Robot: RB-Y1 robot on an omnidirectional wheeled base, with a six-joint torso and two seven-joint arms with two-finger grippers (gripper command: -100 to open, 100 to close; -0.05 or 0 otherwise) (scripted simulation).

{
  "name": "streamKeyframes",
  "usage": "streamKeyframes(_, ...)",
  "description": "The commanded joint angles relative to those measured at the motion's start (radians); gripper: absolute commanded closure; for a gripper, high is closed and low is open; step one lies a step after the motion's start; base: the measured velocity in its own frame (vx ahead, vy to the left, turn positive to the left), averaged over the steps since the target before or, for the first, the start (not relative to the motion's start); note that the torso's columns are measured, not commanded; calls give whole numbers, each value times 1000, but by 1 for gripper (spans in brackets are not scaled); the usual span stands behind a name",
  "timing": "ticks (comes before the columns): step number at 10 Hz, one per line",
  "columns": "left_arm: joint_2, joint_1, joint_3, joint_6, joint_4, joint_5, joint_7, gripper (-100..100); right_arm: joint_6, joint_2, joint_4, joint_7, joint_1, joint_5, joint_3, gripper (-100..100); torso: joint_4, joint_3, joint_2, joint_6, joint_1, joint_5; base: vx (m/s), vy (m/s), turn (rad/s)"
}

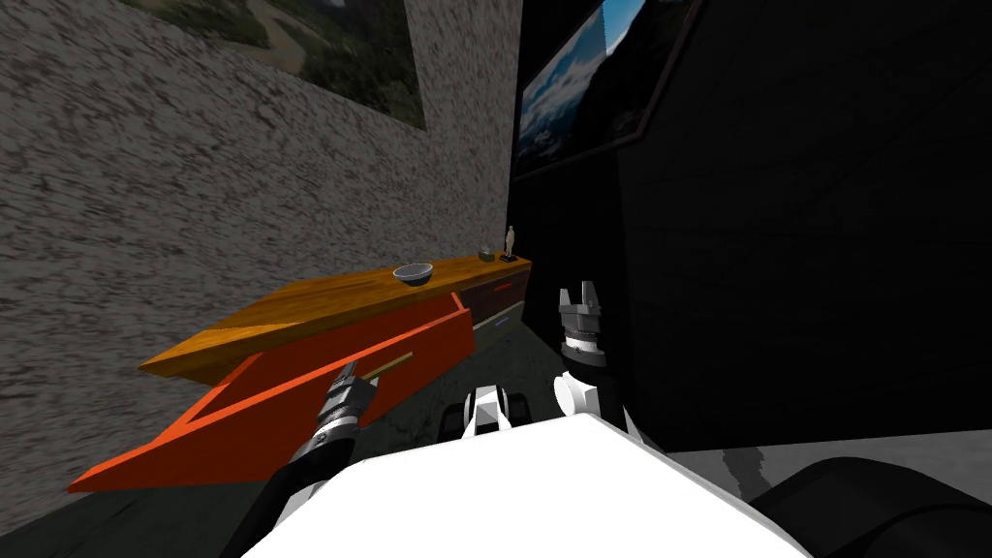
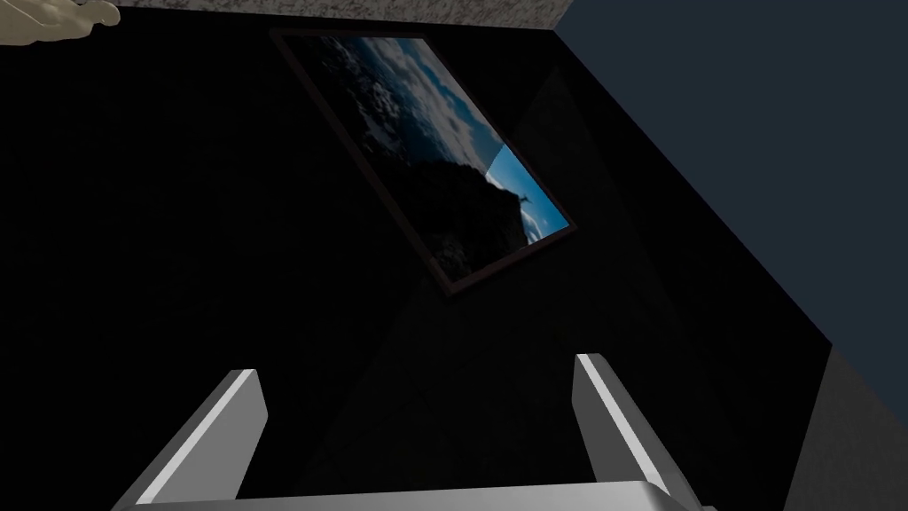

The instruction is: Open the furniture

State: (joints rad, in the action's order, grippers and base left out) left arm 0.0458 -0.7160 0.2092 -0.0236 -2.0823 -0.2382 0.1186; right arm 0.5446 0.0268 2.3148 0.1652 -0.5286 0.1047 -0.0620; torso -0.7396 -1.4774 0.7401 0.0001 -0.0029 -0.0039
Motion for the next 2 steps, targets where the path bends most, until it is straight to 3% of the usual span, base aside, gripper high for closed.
streamKeyframes(1,1,0,0,0,2,0,0,0,0,0,0,0,0,0,0,0,1,0,-1,0,1,1,0,0,0)
streamKeyframes(2,1,-1,0,0,3,0,0,0,0,0,0,0,0,0,0,0,1,0,-1,0,1,1,0,0,0)
